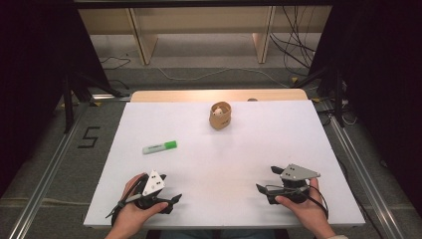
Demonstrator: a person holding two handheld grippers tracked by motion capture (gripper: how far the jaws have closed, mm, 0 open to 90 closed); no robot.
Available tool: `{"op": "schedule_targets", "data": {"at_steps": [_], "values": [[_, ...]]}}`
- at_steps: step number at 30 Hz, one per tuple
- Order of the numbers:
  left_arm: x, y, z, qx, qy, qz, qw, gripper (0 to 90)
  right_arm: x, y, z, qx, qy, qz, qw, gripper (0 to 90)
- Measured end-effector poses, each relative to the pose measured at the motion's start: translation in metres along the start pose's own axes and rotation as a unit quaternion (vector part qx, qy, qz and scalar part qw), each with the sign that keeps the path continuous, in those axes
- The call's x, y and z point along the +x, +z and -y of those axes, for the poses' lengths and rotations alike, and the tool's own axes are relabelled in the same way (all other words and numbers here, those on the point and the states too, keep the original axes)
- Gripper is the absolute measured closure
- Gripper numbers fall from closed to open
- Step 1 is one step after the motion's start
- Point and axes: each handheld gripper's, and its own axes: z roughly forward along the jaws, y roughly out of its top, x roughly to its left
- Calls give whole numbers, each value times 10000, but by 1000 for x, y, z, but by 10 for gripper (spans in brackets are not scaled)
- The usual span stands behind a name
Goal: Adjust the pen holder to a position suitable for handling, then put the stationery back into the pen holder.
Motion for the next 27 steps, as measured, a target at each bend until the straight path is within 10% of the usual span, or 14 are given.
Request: {"op": "schedule_targets", "data": {"at_steps": [22,27], "values": [[3,0,-2,-89,-108,-42,9999,244,-4,-2,0,-32,35,74,10000,178],[9,-2,-6,-60,-204,-469,9987,484,-2,-2,-1,-77,20,85,9999,178]]}}
